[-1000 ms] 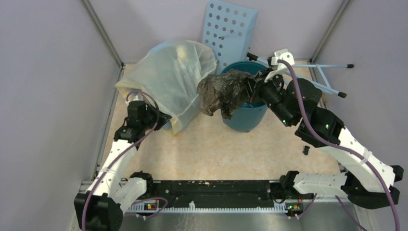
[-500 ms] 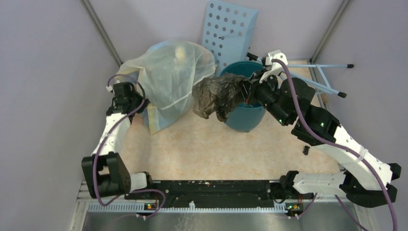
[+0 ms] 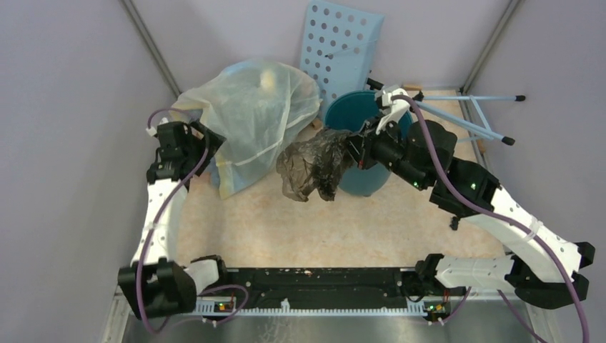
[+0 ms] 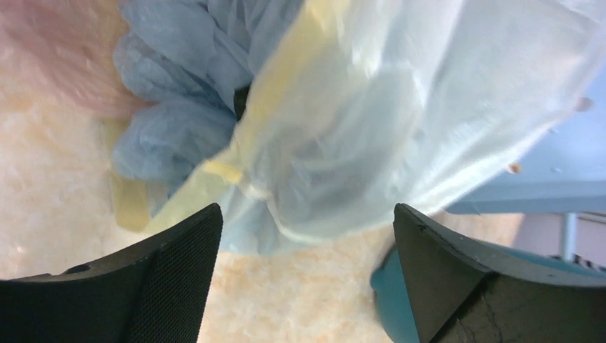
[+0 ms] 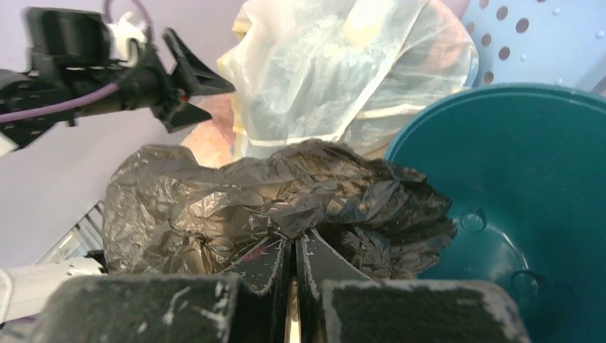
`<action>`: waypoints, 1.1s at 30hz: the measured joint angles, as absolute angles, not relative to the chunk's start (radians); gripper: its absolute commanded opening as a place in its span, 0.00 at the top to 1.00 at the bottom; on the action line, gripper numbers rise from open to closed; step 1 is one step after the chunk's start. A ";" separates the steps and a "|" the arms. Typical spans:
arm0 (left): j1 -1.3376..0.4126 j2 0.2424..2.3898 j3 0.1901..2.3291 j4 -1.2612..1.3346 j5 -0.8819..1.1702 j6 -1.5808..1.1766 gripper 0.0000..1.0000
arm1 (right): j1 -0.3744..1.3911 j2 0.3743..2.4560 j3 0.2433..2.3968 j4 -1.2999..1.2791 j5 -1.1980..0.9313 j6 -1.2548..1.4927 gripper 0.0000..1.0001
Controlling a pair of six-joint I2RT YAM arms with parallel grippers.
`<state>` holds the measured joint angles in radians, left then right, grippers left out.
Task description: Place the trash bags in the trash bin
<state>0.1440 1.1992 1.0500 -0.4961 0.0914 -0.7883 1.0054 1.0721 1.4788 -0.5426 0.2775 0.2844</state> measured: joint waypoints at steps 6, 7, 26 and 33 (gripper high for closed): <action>0.121 0.934 0.965 -0.579 0.139 -0.893 0.06 | 1.005 1.042 1.406 -0.542 0.236 0.293 1.00; 0.107 0.897 0.955 -0.593 0.151 -0.904 0.06 | 1.005 1.038 1.385 -0.542 0.217 0.300 1.00; -0.557 1.256 1.200 -0.393 0.134 -0.818 0.01 | 1.005 0.746 0.949 -0.801 0.279 0.596 1.00; -0.583 1.454 1.408 -0.359 0.106 -0.759 0.08 | 1.005 0.620 0.889 -0.930 0.336 0.762 1.00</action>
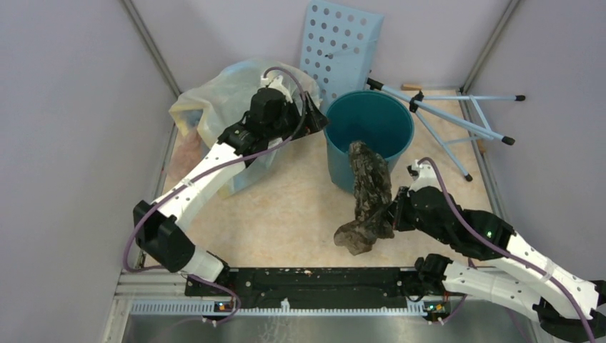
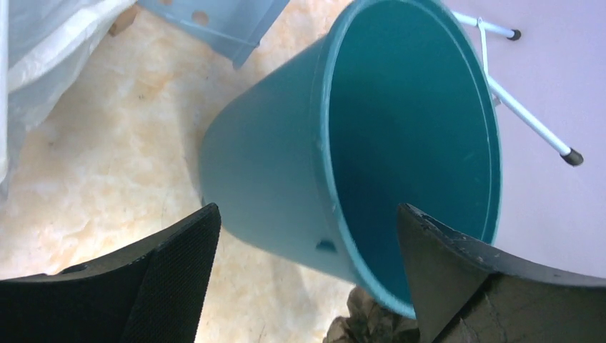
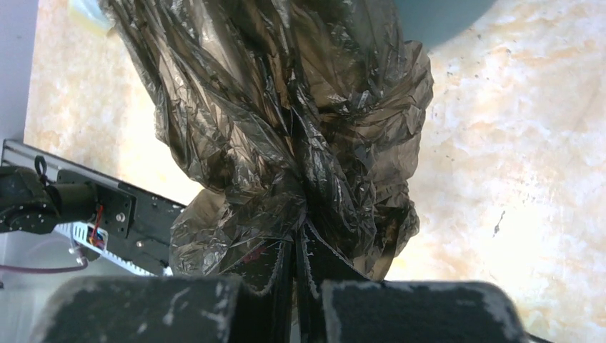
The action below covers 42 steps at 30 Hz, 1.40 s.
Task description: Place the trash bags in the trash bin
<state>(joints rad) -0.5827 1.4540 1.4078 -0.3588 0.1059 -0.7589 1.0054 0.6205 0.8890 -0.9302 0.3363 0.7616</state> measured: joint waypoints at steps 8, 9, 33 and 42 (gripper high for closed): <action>-0.592 1.698 1.711 -0.456 0.052 -0.675 0.35 | 1.005 0.614 0.892 -0.958 0.419 0.795 1.00; -0.599 1.734 1.762 -0.484 0.034 -0.654 0.40 | 1.005 0.619 0.897 -0.960 0.427 0.790 1.00; -0.531 1.887 2.072 -0.779 -0.348 -0.302 0.78 | 1.005 0.706 0.909 -0.773 0.455 0.685 1.00; -0.451 1.857 1.961 -0.749 -0.169 -0.368 0.07 | 1.005 0.841 0.910 -0.628 0.310 0.583 1.00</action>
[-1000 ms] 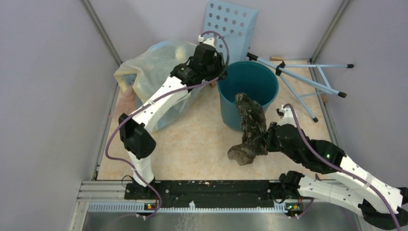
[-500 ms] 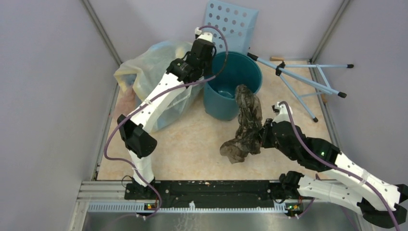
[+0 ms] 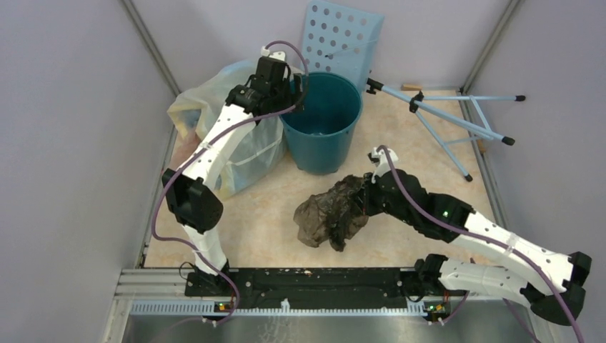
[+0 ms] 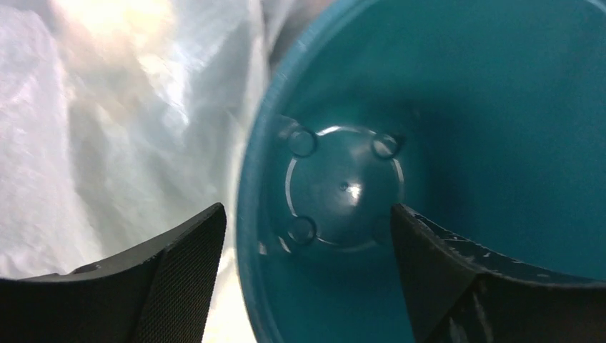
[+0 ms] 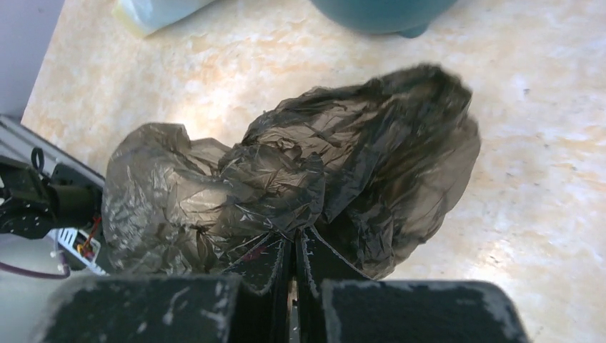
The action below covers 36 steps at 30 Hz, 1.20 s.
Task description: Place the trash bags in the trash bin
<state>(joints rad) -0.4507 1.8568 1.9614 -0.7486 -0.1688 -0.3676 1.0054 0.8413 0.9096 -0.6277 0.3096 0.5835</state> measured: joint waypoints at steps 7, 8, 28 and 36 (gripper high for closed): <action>-0.464 1.690 1.868 -0.767 -0.070 -0.424 0.01 | 1.005 0.970 0.890 -0.524 0.165 0.596 0.90; -0.464 1.645 1.842 -0.768 -0.056 -0.434 0.01 | 1.005 0.988 0.885 -0.511 0.144 0.602 0.85; -0.463 0.879 0.838 -0.811 0.314 -0.730 0.01 | 0.994 1.135 0.883 -0.508 0.030 0.678 0.16; -0.471 0.825 0.757 -0.730 0.424 -0.837 0.01 | 0.806 0.968 0.693 -0.513 0.149 0.880 0.28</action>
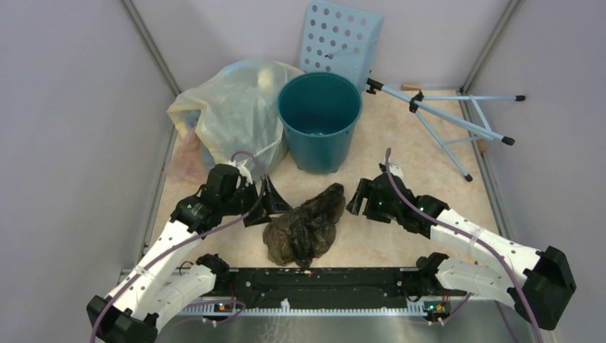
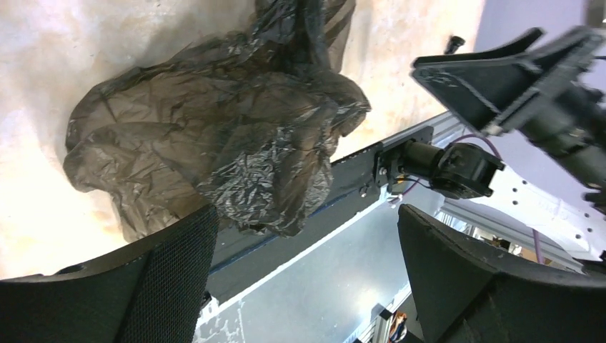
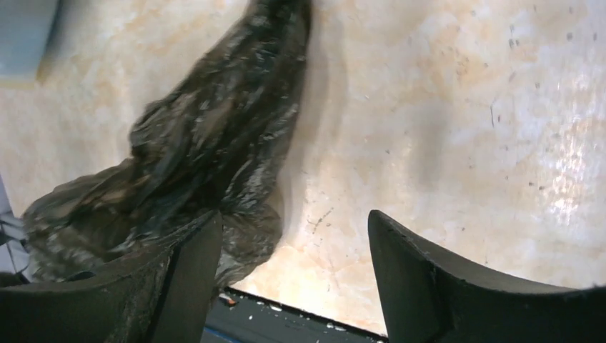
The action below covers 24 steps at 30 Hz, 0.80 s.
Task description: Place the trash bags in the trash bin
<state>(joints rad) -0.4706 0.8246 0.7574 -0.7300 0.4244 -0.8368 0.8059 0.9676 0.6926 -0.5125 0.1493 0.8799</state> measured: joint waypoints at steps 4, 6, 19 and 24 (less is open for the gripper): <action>-0.477 0.806 0.757 -0.703 0.435 -0.857 0.01 | 0.796 0.969 0.605 -0.453 0.186 0.983 0.31; -0.488 0.815 0.757 -0.703 0.432 -0.865 0.01 | 0.796 0.992 0.595 -0.419 0.213 1.031 0.32; -0.633 0.964 0.928 -0.764 0.233 -0.730 0.01 | 0.767 1.311 0.611 -0.171 0.234 1.156 0.41; -0.682 1.015 0.962 -0.764 0.185 -0.668 0.01 | 0.729 1.392 0.653 -0.120 0.188 1.144 0.47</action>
<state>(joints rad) -0.6823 1.0153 0.9623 -0.7635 0.1848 -0.6682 0.7288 1.3918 0.6525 -0.1200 0.1883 1.1442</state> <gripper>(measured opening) 0.987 0.555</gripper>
